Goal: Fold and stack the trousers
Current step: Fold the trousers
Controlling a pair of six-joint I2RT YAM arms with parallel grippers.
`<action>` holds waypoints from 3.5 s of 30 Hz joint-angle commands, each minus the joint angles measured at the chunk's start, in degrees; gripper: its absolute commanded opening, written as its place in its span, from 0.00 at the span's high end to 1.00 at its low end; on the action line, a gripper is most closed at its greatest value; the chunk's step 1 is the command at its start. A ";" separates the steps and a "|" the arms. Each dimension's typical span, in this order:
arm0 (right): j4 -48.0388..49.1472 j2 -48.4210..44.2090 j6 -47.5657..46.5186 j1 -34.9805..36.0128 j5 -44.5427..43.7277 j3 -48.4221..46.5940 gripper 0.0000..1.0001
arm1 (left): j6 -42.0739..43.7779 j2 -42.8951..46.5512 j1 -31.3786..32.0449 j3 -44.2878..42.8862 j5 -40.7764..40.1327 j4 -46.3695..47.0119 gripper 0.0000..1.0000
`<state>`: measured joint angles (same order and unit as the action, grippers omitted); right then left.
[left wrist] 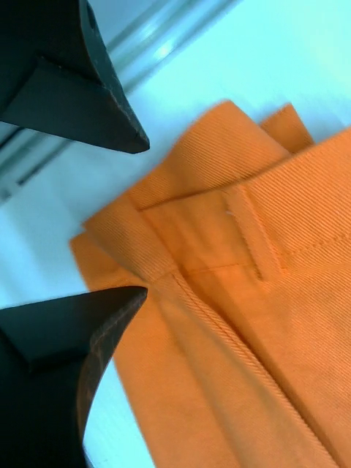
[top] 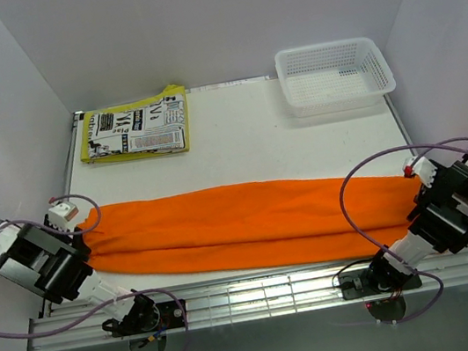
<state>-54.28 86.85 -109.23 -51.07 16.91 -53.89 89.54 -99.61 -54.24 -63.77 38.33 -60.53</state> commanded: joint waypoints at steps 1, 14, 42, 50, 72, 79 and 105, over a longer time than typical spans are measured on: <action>-2.99 -2.56 -5.63 -4.02 1.10 -7.35 0.07 | 12.85 9.51 -3.50 -1.18 5.87 -5.56 0.13; -16.84 -6.33 12.05 11.40 12.01 -16.53 0.21 | -3.12 15.32 8.60 -6.65 9.32 -9.46 0.16; 1.82 -7.65 33.04 43.86 -6.45 12.49 0.66 | -29.87 16.90 55.73 13.58 -18.91 8.24 0.38; -8.99 -17.05 23.54 43.95 -6.36 13.63 0.72 | -21.35 27.79 55.82 14.90 -14.95 0.07 0.41; -20.69 -28.31 11.67 43.95 -8.47 17.15 0.85 | -25.02 19.82 58.63 4.09 -0.71 -6.18 0.37; -18.15 -29.64 15.96 43.95 -3.29 8.99 0.76 | -28.36 14.63 65.74 5.40 -1.85 -2.93 0.39; 2.52 5.88 55.88 49.66 2.86 -4.12 0.83 | -28.36 25.07 84.82 17.54 -12.22 -10.92 0.58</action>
<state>-53.71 92.60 -55.72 -1.80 19.59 -58.04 59.94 -78.15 29.02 -47.20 27.90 -69.30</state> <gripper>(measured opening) 0.168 0.428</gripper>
